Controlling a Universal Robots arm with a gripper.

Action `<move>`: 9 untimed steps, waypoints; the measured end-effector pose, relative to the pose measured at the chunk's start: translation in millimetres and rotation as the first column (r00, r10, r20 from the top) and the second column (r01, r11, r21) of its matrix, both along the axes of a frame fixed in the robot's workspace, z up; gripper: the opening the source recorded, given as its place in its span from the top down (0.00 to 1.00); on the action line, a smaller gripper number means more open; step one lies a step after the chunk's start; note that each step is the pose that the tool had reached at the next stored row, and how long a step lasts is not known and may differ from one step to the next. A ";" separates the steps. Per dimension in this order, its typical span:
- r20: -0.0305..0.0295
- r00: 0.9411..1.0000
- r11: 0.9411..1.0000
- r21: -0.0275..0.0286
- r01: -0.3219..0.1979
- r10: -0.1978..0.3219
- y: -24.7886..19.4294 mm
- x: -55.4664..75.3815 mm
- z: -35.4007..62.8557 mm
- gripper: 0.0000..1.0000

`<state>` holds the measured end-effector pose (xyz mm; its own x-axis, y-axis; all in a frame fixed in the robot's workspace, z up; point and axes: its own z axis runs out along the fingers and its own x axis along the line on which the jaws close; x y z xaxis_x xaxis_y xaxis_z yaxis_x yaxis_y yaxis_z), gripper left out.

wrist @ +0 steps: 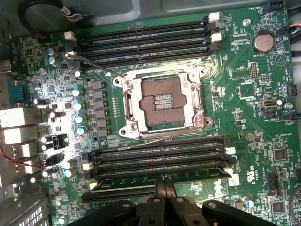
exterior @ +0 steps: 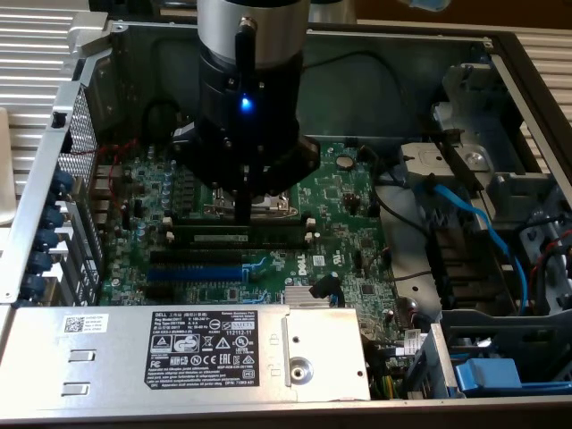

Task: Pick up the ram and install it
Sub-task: 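Press down the ram until it locks into place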

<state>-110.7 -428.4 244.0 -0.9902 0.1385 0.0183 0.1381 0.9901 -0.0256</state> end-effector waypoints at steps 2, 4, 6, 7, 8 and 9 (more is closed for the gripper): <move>0.000 1.000 1.000 0.000 0.000 0.000 0.1 0.2 0.0 0.90; 0.000 1.000 1.000 0.000 0.000 0.000 0.1 0.2 0.0 0.90; 0.000 1.000 1.000 0.000 0.000 0.000 0.1 0.2 0.0 0.90; 0.000 1.000 1.000 0.000 0.000 0.000 0.1 0.2 0.0 0.90; 0.000 1.000 1.000 0.000 0.000 0.000 0.1 0.2 0.0 0.90; 0.000 1.000 1.000 0.000 0.000 0.000 0.1 0.2 0.0 0.90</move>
<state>-110.5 -428.3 244.0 -0.9902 0.1385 0.0183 0.1380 0.9901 -0.0255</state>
